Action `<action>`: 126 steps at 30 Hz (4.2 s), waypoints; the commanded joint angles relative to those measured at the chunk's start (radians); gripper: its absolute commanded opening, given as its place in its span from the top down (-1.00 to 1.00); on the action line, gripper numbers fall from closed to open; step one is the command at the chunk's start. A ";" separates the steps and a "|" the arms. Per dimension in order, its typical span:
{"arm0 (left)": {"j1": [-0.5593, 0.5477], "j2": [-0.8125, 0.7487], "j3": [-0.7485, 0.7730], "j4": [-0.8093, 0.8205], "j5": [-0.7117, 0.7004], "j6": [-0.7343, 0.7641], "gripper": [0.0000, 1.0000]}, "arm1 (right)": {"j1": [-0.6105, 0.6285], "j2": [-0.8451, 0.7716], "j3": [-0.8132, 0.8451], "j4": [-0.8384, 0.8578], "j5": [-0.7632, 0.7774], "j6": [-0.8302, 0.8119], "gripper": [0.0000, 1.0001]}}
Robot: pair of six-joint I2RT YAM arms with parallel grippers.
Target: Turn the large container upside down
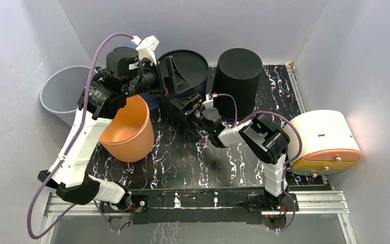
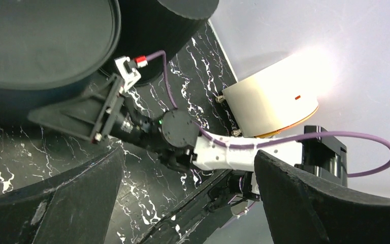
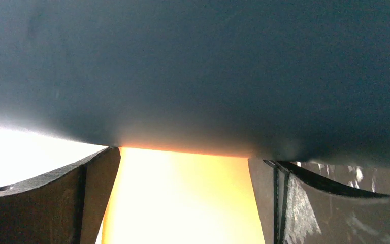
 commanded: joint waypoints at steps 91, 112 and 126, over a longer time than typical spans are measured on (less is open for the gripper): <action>-0.111 0.036 -0.408 0.558 0.291 -0.348 1.00 | -0.286 -0.987 0.506 -2.001 0.564 -0.731 -0.96; -0.111 -0.102 -0.777 0.587 0.203 -0.294 1.00 | -0.287 -0.952 0.422 -2.041 0.381 -0.725 -0.96; -0.109 -0.101 -0.857 0.451 0.094 -0.176 0.34 | -0.286 -0.966 0.269 -1.991 0.229 -0.701 -0.96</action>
